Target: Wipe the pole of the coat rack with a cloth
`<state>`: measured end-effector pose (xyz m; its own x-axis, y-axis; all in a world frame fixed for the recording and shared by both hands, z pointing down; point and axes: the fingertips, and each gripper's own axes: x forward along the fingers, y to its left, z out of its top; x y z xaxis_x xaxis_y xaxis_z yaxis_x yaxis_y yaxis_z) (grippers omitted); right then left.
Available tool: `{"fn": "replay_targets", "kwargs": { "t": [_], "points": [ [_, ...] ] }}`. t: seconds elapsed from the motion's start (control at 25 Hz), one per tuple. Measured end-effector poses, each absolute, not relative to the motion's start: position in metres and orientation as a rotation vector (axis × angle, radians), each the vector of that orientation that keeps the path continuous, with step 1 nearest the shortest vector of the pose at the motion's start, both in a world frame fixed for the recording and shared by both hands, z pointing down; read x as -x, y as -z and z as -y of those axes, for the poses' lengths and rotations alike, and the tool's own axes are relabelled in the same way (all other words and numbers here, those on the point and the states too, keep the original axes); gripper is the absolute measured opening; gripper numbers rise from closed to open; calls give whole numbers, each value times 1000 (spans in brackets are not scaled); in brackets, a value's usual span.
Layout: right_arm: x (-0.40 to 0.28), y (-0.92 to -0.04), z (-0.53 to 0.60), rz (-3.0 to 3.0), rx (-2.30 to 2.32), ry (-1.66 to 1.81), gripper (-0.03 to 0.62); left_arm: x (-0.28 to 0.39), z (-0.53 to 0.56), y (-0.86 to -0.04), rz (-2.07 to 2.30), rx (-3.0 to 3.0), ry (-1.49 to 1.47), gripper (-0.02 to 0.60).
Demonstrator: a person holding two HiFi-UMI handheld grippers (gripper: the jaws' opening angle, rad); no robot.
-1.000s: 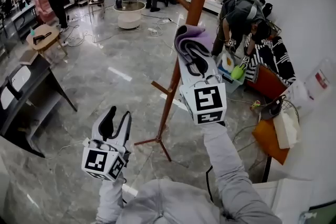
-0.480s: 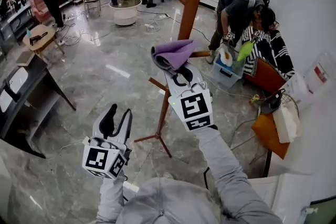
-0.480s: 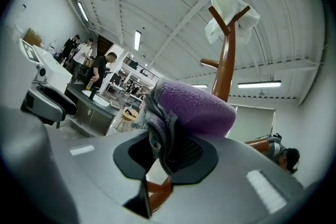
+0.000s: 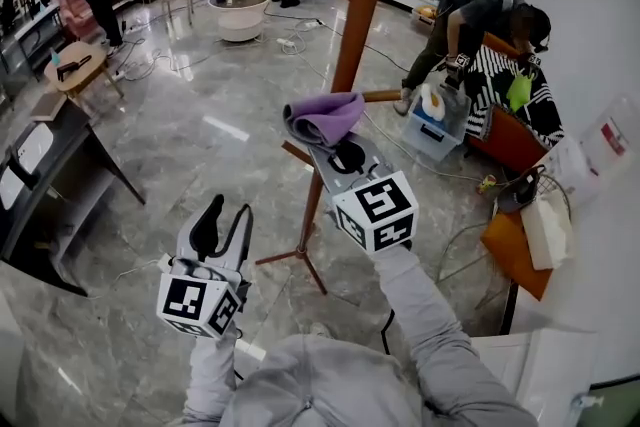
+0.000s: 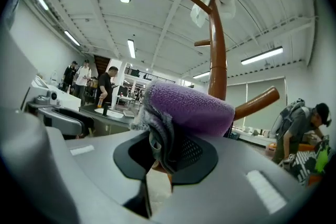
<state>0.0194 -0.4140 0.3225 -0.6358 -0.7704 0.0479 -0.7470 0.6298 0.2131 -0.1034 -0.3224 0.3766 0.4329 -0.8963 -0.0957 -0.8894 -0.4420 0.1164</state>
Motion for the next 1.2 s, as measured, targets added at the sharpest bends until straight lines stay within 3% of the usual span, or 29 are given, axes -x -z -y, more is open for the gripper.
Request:
{"fn": "replay_targets", "kwargs": {
  "t": [0.64, 0.96, 1.2],
  "points": [
    [-49, -319, 376, 2860, -1179, 23, 51, 91, 322, -378, 1600, -2628, 190, 196],
    [-76, -239, 343, 2987, -1276, 250, 51, 83, 324, -381, 1576, -2635, 202, 196],
    [-95, -153, 346, 3071, -1496, 652, 49, 82, 326, -381, 1559, -2638, 228, 196]
  ]
}}
